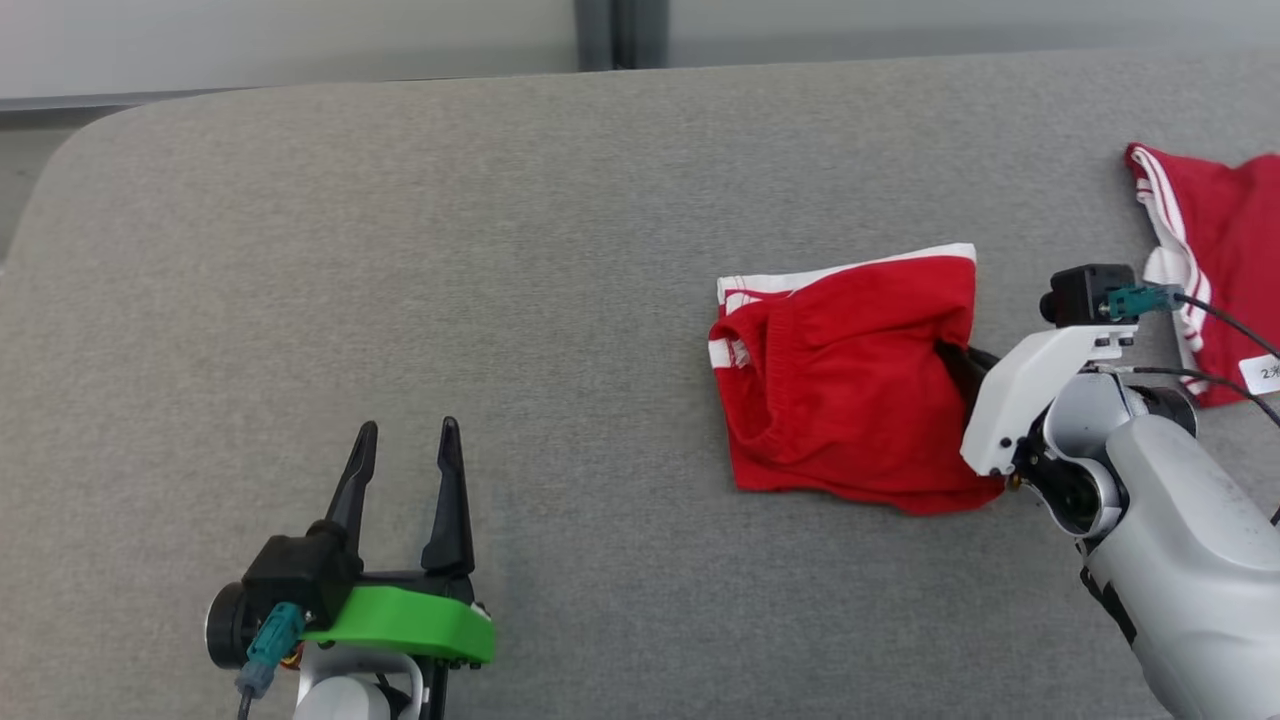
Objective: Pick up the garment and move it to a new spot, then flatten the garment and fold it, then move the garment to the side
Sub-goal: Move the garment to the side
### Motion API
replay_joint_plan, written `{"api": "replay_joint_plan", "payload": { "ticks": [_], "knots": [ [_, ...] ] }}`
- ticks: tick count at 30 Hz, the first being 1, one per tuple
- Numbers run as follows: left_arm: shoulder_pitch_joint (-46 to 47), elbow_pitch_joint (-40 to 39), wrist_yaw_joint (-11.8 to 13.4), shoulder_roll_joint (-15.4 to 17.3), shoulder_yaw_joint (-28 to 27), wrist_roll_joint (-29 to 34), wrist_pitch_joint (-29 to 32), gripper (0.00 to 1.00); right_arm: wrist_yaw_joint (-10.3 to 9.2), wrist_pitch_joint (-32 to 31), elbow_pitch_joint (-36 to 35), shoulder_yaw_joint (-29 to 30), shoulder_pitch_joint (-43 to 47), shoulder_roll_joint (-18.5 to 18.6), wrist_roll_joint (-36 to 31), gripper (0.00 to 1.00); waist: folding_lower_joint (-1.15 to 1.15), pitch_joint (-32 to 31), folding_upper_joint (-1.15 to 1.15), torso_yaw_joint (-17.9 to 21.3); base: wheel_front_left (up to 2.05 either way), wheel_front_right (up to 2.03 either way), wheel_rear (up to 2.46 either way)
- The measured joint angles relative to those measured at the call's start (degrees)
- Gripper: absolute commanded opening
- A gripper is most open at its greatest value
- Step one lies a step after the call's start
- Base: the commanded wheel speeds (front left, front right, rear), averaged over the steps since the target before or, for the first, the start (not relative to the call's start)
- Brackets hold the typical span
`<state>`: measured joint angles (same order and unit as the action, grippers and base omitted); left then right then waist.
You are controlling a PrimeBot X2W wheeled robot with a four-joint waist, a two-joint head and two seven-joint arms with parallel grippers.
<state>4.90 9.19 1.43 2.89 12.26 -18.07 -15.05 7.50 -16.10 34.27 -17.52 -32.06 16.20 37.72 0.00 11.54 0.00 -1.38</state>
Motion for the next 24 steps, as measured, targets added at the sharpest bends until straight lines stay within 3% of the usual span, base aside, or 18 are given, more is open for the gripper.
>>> {"api": "replay_joint_plan", "payload": {
  "ticks": [16,24],
  "knots": [
    [3.6,0.4,-1.5,1.4,1.7,3.2,0.4,1.00,-0.01,2.6,-1.1,1.3,-2.9,0.9,0.1,0.00,0.00,2.9,0.00,18.3,0.00,0.00,0.00],
    [4.9,0.3,-1.5,1.5,2.3,3.2,0.4,1.00,-0.01,3.5,-0.8,0.5,-5.1,0.7,-1.1,0.00,0.00,5.3,0.00,23.0,0.00,0.00,0.00]
  ]
}}
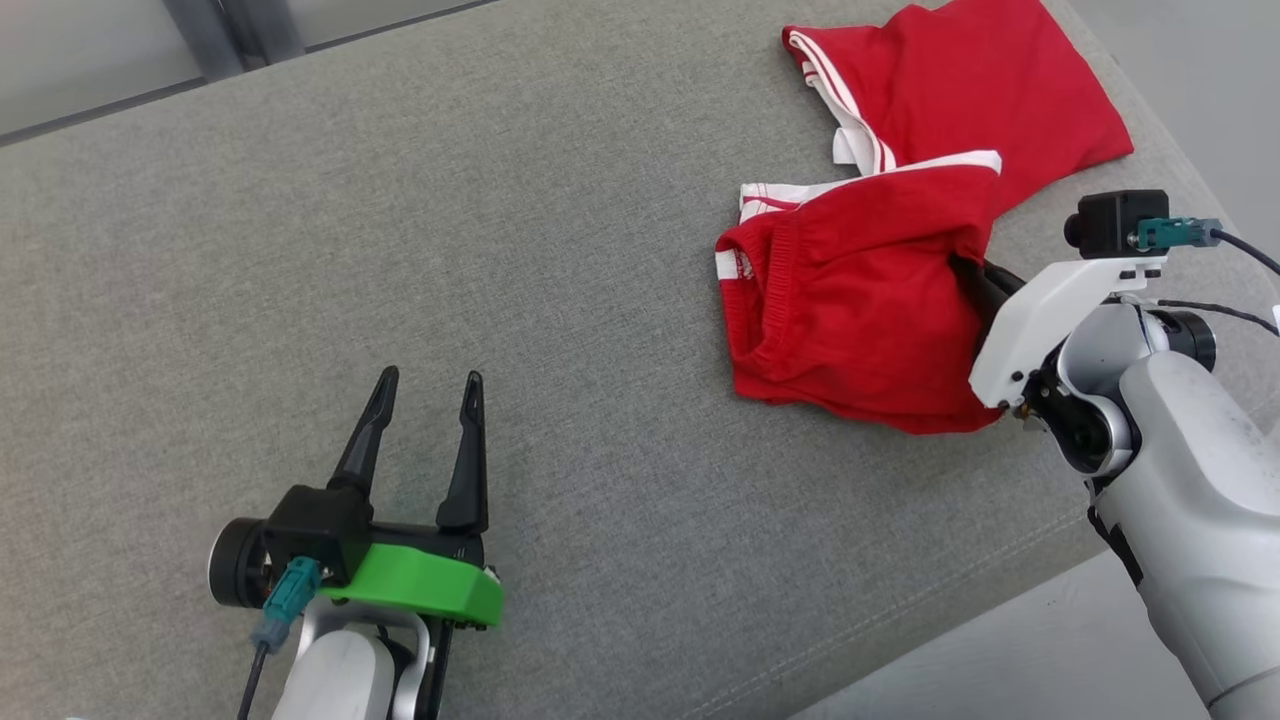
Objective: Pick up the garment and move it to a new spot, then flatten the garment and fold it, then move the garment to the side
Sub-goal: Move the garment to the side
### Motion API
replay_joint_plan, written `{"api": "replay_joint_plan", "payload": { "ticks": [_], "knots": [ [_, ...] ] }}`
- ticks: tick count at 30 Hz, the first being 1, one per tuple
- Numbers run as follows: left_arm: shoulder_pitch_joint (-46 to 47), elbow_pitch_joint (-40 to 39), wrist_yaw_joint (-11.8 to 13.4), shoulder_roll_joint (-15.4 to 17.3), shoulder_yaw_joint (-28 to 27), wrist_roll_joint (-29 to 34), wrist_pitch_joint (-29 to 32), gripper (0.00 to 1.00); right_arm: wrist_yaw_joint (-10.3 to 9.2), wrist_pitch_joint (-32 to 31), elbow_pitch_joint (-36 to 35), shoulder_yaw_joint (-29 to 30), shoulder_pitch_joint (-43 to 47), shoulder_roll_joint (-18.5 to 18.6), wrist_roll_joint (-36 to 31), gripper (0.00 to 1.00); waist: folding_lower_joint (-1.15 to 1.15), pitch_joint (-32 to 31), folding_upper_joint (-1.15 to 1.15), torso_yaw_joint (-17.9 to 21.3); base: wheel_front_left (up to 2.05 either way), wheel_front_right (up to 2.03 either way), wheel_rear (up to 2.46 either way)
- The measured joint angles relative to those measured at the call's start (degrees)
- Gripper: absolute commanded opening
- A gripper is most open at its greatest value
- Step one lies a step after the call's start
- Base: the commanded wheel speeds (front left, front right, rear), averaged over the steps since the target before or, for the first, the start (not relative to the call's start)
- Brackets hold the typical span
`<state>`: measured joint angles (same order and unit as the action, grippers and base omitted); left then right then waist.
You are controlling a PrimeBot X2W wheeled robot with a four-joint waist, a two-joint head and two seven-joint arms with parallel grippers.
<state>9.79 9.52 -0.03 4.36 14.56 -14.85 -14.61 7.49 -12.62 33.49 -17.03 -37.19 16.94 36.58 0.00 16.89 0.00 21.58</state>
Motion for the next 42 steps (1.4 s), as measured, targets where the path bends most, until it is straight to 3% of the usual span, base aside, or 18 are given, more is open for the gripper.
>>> {"api": "replay_joint_plan", "payload": {
  "ticks": [12,21,32,42],
  "knots": [
    [0.0,-1.2,0.4,0.1,0.2,-0.2,-0.1,1.00,0.00,1.4,4.9,0.5,-10.6,2.3,-5.8,0.00,0.00,0.8,0.00,-5.4,0.00,0.00,0.00],
    [0.1,-1.2,0.4,0.1,1.1,-0.2,-0.2,1.00,0.01,0.5,10.7,0.8,-17.7,8.2,-9.7,0.00,0.00,1.9,0.00,-9.8,0.00,0.00,0.00],
    [0.5,-1.7,0.2,0.3,2.6,-0.1,-0.2,1.00,0.01,-0.8,18.1,0.9,-21.6,18.0,-12.2,0.00,0.00,4.6,0.00,-14.9,0.00,0.00,0.00],
    [1.6,-2.4,0.2,1.0,3.4,0.4,0.0,1.00,0.01,4.2,25.5,4.6,-25.1,20.3,-20.0,0.00,0.00,8.2,0.00,-16.8,0.00,0.00,0.00]
  ]
}}
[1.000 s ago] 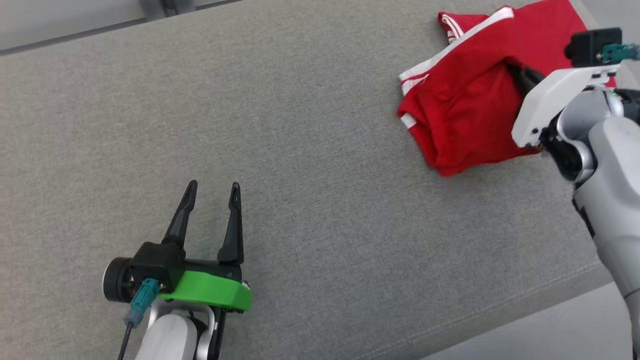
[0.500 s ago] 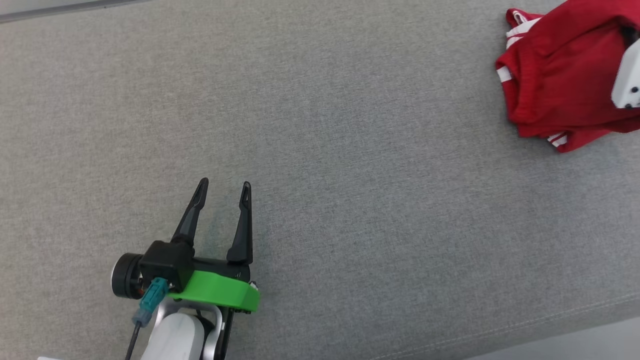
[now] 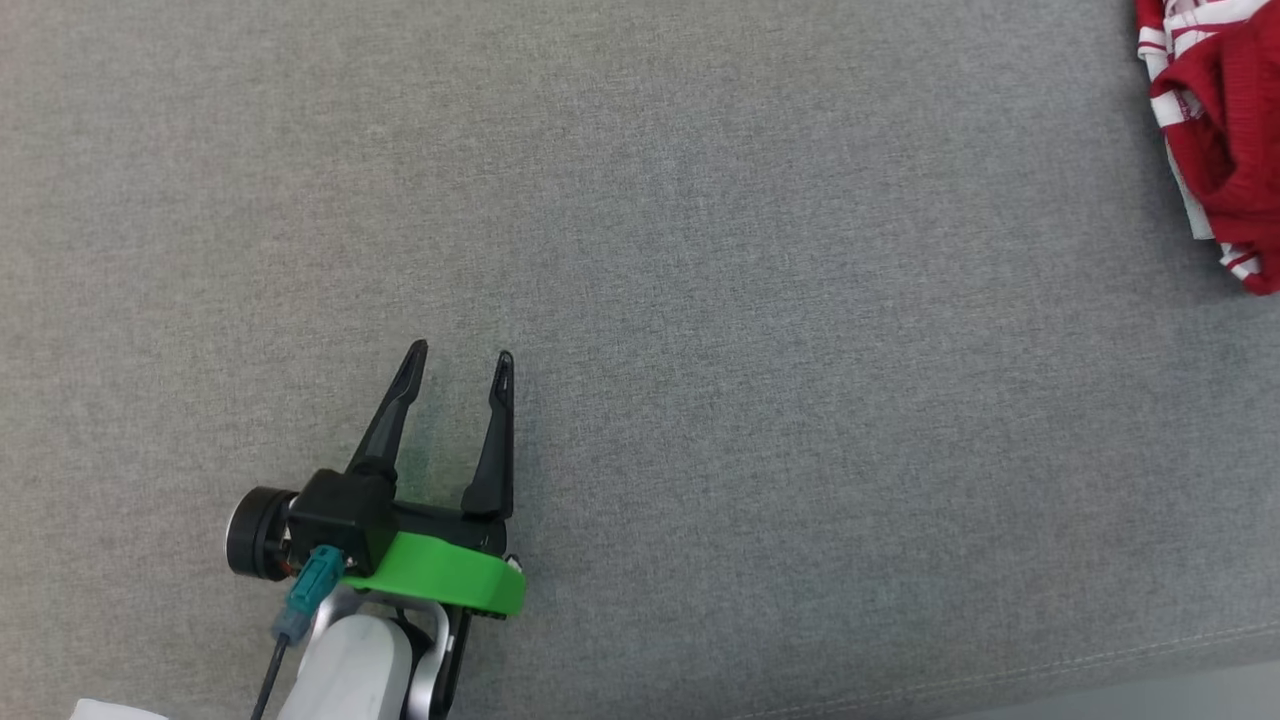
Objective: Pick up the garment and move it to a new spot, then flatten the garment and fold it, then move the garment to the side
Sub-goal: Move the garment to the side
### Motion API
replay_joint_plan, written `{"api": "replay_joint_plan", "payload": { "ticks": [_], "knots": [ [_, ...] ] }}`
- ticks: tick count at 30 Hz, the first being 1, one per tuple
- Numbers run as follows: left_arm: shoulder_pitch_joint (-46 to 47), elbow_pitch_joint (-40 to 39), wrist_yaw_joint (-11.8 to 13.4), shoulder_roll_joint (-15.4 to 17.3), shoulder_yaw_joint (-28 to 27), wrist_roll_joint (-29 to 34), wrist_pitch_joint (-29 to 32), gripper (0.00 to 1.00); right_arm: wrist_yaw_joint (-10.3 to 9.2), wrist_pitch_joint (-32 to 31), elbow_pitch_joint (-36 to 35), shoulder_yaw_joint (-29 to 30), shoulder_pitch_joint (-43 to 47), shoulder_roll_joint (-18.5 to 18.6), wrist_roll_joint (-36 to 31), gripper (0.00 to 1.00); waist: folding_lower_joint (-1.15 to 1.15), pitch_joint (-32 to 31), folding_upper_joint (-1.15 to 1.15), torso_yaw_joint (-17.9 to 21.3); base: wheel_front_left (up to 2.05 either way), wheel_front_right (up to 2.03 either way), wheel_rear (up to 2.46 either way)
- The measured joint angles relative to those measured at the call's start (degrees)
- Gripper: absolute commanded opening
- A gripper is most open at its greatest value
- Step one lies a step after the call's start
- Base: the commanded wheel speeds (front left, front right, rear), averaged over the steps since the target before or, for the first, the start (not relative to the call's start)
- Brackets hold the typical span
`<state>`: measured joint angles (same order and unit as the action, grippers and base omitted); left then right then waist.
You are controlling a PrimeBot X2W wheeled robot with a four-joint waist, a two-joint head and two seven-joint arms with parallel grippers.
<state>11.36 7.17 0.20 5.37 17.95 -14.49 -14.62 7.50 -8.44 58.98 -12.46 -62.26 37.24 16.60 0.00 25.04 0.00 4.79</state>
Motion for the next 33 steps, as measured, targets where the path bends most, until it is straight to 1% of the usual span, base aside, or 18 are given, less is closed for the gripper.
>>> {"api": "replay_joint_plan", "payload": {
  "ticks": [3,4,5,6,12,17,23,25,28,33],
  "knots": [
    [0.2,0.0,0.0,0.1,0.4,0.0,0.3,1.00,0.00,2.4,2.0,0.7,-1.0,0.0,-4.2,0.00,0.00,0.8,0.00,-0.3,0.00,0.00,0.00],
    [0.3,0.0,0.0,0.2,0.5,0.1,0.4,1.00,0.01,3.3,2.5,1.0,-1.3,0.0,-5.5,0.13,0.00,1.0,0.00,-0.4,0.00,0.00,0.00],
    [0.3,0.0,0.0,0.3,0.5,0.1,0.4,1.00,0.02,3.9,3.2,1.5,-1.6,0.0,-6.6,0.37,0.00,1.2,0.00,-0.5,0.00,0.00,0.00],
    [0.4,0.0,0.0,0.4,0.5,0.2,0.5,1.00,0.03,5.0,3.7,2.1,-1.9,0.0,-7.9,1.00,0.00,1.4,0.00,-0.6,0.00,0.00,0.00],
    [0.8,-0.1,0.3,0.8,0.7,0.2,0.7,1.00,0.03,10.4,6.0,6.3,-2.7,-0.5,-15.8,1.00,0.00,1.9,0.00,-0.6,0.00,0.00,0.00],
    [0.8,-0.2,0.6,0.9,0.7,0.2,0.9,1.00,0.03,13.9,6.5,10.3,-2.6,-2.9,-19.5,1.00,0.00,1.6,0.00,-0.1,0.00,0.00,0.00],
    [0.8,-0.3,0.9,1.3,0.4,-0.1,0.9,1.00,0.03,18.3,5.9,12.6,-2.4,-6.0,-22.0,1.00,0.00,0.7,0.00,0.6,0.00,0.00,0.00],
    [0.9,-0.4,1.2,1.4,-0.2,-0.5,0.8,1.00,0.02,19.5,5.4,12.6,-2.4,-7.3,-22.5,1.00,0.00,0.1,0.00,0.8,0.00,0.00,0.00],
    [1.0,-0.7,1.4,1.4,-1.2,-1.2,0.5,1.00,0.03,21.3,4.4,11.6,-2.3,-10.2,-22.4,1.00,0.00,-1.0,0.00,1.0,0.00,0.00,0.00],
    [1.5,-0.4,2.2,1.4,-3.5,-2.9,0.1,1.00,0.03,22.9,1.3,10.6,-1.3,-13.6,-21.0,1.00,0.00,-3.5,0.00,1.3,0.00,0.00,0.00]
  ]
}}
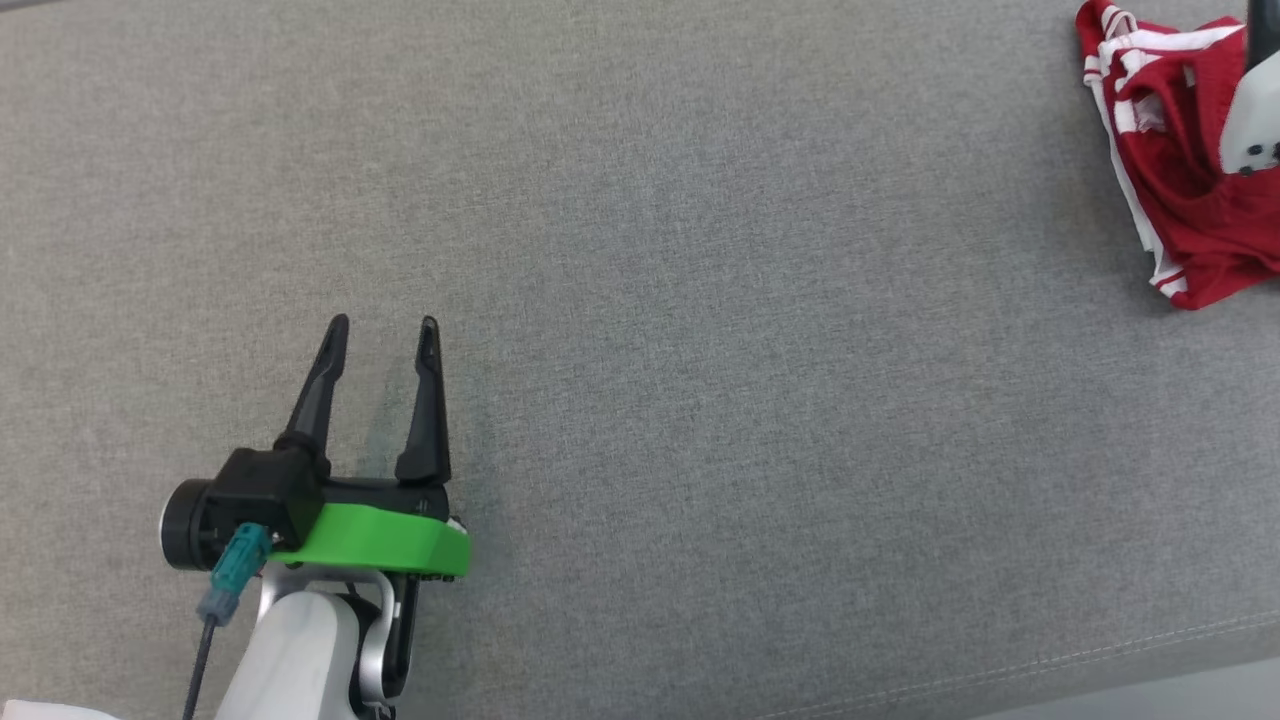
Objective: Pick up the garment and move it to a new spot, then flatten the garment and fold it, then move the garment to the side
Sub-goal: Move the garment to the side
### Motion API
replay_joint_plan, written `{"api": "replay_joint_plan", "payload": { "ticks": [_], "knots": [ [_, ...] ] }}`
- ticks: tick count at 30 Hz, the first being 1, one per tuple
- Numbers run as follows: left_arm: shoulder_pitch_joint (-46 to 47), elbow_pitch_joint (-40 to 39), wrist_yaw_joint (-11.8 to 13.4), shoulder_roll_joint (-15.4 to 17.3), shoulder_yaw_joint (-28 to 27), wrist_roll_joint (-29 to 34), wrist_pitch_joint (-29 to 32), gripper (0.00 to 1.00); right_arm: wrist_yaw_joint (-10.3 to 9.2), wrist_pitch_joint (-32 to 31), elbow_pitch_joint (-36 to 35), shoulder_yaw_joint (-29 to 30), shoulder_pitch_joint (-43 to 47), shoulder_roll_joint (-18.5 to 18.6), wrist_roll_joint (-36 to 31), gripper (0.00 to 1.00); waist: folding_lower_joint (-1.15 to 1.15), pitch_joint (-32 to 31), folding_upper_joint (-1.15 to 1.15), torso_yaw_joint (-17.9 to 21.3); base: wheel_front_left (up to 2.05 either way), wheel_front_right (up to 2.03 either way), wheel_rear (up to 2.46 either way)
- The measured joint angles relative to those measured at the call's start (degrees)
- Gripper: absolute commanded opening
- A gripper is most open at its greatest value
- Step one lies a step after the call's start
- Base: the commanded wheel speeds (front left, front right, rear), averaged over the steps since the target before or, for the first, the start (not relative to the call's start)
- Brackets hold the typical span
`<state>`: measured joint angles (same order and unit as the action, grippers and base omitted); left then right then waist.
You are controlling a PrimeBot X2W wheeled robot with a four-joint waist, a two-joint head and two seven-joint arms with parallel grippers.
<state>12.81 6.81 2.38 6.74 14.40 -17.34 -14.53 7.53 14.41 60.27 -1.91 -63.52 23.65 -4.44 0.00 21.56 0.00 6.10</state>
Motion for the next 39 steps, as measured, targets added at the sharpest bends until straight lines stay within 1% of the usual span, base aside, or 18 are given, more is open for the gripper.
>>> {"api": "replay_joint_plan", "payload": {
  "ticks": [3,6,12,14,19,25,26,30,31,35,39],
  "knots": [
    [0.4,0.8,0.7,-0.1,-1.7,-0.9,-0.2,1.00,-0.01,0.4,-2.9,-0.5,2.4,-2.9,2.1,1.00,0.00,-1.9,0.00,0.1,0.00,0.00,0.00],
    [0.4,1.6,1.1,-0.2,-3.6,-1.9,-0.2,1.00,0.00,0.6,-7.7,-1.4,6.4,-5.5,4.7,1.00,0.00,-4.0,0.00,0.0,0.00,0.00,0.00],
    [-1.8,3.5,1.4,-0.6,-6.0,-3.2,-0.4,1.00,-0.01,0.6,-19.3,-1.7,18.9,-9.4,9.5,1.00,0.00,-9.1,0.00,-0.3,0.00,0.00,0.00],
    [-2.7,3.8,1.4,-0.9,-6.2,-3.2,-0.5,1.00,-0.01,0.6,-22.8,-1.1,23.0,-10.4,9.9,1.00,0.00,-10.7,0.00,-0.6,0.00,0.00,0.00],
    [-6.3,4.6,1.6,-1.4,-6.9,-2.7,-0.5,1.00,-0.01,0.6,-31.6,0.4,34.4,-15.4,11.3,1.00,0.00,-14.7,0.00,-1.5,0.00,0.00,0.00],
    [-9.3,5.4,1.7,-1.8,-6.8,-1.6,-0.5,1.00,-0.01,0.6,-39.3,1.2,45.2,-19.6,12.4,1.00,0.00,-18.3,0.00,-3.0,0.00,0.00,0.00],
    [-10.3,5.4,1.7,-1.9,-6.7,-1.5,-0.5,1.00,-0.01,0.6,-41.2,0.7,48.1,-20.1,12.5,1.00,0.00,-19.1,0.00,-3.5,0.00,0.00,0.00],
    [-11.8,5.3,2.0,-2.2,-6.6,-1.2,-0.5,1.00,-0.01,0.6,-43.8,-1.2,52.9,-20.7,14.1,1.00,0.00,-20.4,0.00,-4.7,0.00,0.00,0.00],
    [-12.1,5.2,2.2,-2.4,-6.5,-1.2,-0.5,1.00,-0.01,0.6,-44.6,-1.8,53.9,-20.7,15.3,1.00,0.00,-20.6,0.00,-5.0,0.00,0.00,0.00],
    [-12.5,5.3,2.2,-2.6,-6.2,-1.1,-0.5,1.00,-0.01,0.6,-46.0,-4.1,56.6,-20.7,17.1,1.00,0.00,-21.4,0.00,-5.9,0.00,0.00,0.00],
    [-12.5,5.3,2.2,-2.7,-5.8,-0.6,-0.5,1.00,-0.01,0.6,-46.3,-4.7,57.5,-20.8,17.7,1.00,0.00,-21.9,0.00,-6.2,0.00,0.00,0.00]
  ]
}}
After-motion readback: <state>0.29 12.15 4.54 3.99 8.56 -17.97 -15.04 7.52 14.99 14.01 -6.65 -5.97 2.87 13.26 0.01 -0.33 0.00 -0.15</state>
